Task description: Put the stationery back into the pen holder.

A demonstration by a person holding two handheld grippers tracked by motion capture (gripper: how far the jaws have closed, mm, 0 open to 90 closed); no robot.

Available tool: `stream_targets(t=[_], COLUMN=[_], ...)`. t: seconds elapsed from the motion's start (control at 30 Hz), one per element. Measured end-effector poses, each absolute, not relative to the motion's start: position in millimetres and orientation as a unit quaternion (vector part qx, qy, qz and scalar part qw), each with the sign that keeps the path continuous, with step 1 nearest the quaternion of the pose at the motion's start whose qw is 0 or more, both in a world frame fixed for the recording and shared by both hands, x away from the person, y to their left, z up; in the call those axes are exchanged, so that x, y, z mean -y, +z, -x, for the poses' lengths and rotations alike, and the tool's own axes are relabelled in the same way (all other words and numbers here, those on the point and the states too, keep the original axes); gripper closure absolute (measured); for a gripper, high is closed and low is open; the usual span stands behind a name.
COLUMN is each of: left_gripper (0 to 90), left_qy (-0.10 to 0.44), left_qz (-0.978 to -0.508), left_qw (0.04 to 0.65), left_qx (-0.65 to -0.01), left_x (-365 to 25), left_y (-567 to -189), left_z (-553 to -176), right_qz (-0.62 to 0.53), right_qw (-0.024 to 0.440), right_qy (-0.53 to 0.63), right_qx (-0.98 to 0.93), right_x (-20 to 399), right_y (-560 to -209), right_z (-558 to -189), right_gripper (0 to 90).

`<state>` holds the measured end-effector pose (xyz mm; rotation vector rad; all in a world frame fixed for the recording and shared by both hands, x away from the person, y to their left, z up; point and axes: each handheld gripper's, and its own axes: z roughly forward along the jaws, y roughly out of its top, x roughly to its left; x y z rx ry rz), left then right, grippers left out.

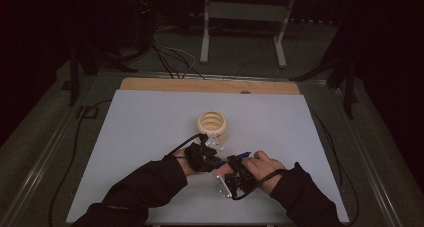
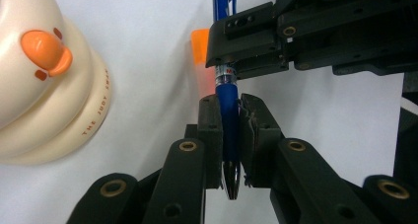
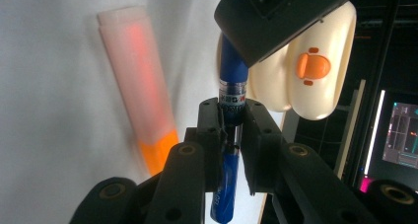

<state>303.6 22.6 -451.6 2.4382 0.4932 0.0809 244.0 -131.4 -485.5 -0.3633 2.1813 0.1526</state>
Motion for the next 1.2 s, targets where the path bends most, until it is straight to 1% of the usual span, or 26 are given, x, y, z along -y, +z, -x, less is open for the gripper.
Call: stream_targets(t=[0.07,0.1,0.13,0.2,0.3,0.33,0.4,0.47,0.53,0.6,0.63,0.67,0.7,0.77,0.83,0.87,0.93,1.2], left_gripper=[79.3,72.8,72.0,63.7,63.0,60.3,58.4,50.9,48.2,39.3,36.9,31.7,23.8,13.9,6.5,2.6,0.3,0.1], left_qy=[0.024,0.024,0.027,0.029,0.026,0.028,0.025,0.021,0.019,0.020,0.018,0.018,0.003,-0.011,-0.030,-0.029,-0.023,-0.019], left_qz=[-0.929,-0.929,-0.929,-0.929,-0.927,-0.928,-0.924,-0.919,-0.914,-0.911,-0.910,-0.910,-0.906,-0.905,-0.903,-0.903,-0.902,-0.899], left_qw=[0.323,0.326,0.324,0.323,0.329,0.329,0.338,0.349,0.359,0.365,0.369,0.369,0.378,0.384,0.390,0.392,0.397,0.411], left_qx=[-0.177,-0.175,-0.176,-0.176,-0.177,-0.175,-0.177,-0.181,-0.186,-0.190,-0.187,-0.187,-0.190,-0.184,-0.176,-0.174,-0.169,-0.153], left_x=[-24.1,-24.3,-24.5,-25.0,-27.4,-28.9,-32.5,-35.8,-39.0,-42.0,-44.0,-44.0,-47.8,-50.2,-53.0,-53.8,-55.9,-62.8], left_y=[-452.5,-453.2,-453.5,-453.3,-451.3,-450.3,-448.7,-448.2,-448.8,-449.9,-450.4,-450.4,-452.3,-455.5,-459.1,-461.3,-464.7,-472.6], left_z=[-304.3,-303.7,-303.0,-301.4,-299.1,-298.5,-298.1,-297.8,-297.4,-296.9,-296.5,-296.5,-296.5,-295.4,-295.0,-294.1,-291.9,-287.3], right_qz=[0.152,0.152,0.154,0.148,0.146,0.142,0.135,0.130,0.124,0.119,0.118,0.115,0.109,0.103,0.094,0.090,0.079,0.052], right_qw=[0.450,0.451,0.454,0.452,0.451,0.449,0.449,0.449,0.450,0.448,0.449,0.448,0.449,0.447,0.449,0.447,0.445,0.441], right_qy=[0.056,0.054,0.053,0.053,0.053,0.051,0.051,0.055,0.058,0.060,0.064,0.064,0.066,0.073,0.078,0.084,0.096,0.122], right_qx=[-0.878,-0.878,-0.876,-0.878,-0.879,-0.880,-0.882,-0.882,-0.883,-0.884,-0.883,-0.884,-0.884,-0.886,-0.885,-0.886,-0.887,-0.887], right_x=[131.3,131.2,131.5,133.3,136.9,138.2,140.7,143.1,145.4,147.7,148.9,150.1,151.4,153.8,155.5,156.5,157.8,159.3], right_y=[-486.0,-485.8,-485.9,-485.4,-485.3,-485.3,-485.0,-483.6,-482.2,-480.9,-480.8,-480.0,-479.4,-477.1,-474.2,-472.4,-469.2,-457.3], right_z=[-243.2,-243.6,-244.4,-246.3,-250.0,-250.7,-251.8,-253.2,-254.8,-256.0,-256.4,-256.9,-257.0,-258.3,-260.0,-260.8,-262.4,-266.4], right_gripper=[79.6,79.7,79.7,79.6,79.6,79.6,79.6,79.6,79.6,79.6,79.6,79.6,79.6,79.6,79.6,79.6,79.6,79.6])
